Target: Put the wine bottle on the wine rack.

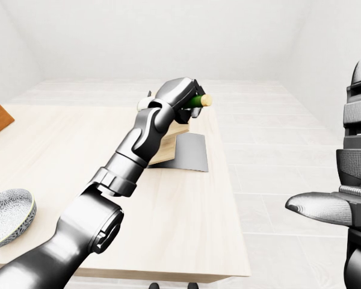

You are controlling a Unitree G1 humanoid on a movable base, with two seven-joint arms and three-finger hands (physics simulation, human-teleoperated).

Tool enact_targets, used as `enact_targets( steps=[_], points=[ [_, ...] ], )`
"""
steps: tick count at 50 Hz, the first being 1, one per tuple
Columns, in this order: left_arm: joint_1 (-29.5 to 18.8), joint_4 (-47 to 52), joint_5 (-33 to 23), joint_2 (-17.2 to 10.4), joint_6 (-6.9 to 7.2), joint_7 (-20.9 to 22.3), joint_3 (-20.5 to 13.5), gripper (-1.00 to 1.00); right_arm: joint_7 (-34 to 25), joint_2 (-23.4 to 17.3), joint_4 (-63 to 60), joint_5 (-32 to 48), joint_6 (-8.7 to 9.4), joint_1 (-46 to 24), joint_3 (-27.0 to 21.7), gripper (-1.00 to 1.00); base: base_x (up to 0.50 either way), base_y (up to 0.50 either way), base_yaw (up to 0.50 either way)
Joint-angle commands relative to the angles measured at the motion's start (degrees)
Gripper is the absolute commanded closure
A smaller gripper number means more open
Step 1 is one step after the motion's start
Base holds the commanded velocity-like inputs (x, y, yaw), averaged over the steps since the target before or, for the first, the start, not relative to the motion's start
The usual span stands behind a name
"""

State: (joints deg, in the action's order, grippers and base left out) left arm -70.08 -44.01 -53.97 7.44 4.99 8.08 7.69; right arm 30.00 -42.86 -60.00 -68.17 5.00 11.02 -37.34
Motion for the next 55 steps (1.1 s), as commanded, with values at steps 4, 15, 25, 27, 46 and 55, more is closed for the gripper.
enact_targets(
  steps=[4, 15, 25, 27, 46, 55],
  points=[
    [2.09, -4.81, -1.4, 0.59, 0.01, -7.2, -0.52, 1.0, 0.0, 0.76, 0.0, 0.92, 0.0, -0.38, 0.55, -1.0, 0.0, 0.0, 0.0],
    [2.47, -6.25, -0.99, 1.72, 0.01, -10.2, -0.51, 1.0, -0.69, 3.15, 0.0, 3.11, 0.0, -0.05, 0.35, -1.0, 0.0, 0.0, 0.0],
    [2.8, -7.2, -1.27, 2.13, 0.01, -11.24, -0.23, 1.0, -3.29, 5.72, 0.0, 5.94, 0.0, 0.04, 0.87, -1.0, 0.0, 0.0, 0.0],
    [2.71, -7.36, -1.2, 2.16, 0.01, -11.27, -0.38, 1.0, -3.18, 5.67, 0.0, 5.83, 0.0, -0.09, 0.92, -1.0, 0.0, 0.0, 0.0],
    [2.42, -7.64, -1.06, 2.23, 0.01, -11.5, -0.62, 1.0, -2.75, 5.2, 0.0, 5.54, 0.0, 0.05, 1.18, -1.0, 0.0, 0.0, 0.0],
    [2.61, -7.68, -0.82, 2.05, 0.01, -11.81, -0.65, 1.0, -3.81, 6.36, 0.0, 6.99, 0.0, -0.24, 1.59, -1.0, 0.0, 0.0, 0.0]
  ],
)
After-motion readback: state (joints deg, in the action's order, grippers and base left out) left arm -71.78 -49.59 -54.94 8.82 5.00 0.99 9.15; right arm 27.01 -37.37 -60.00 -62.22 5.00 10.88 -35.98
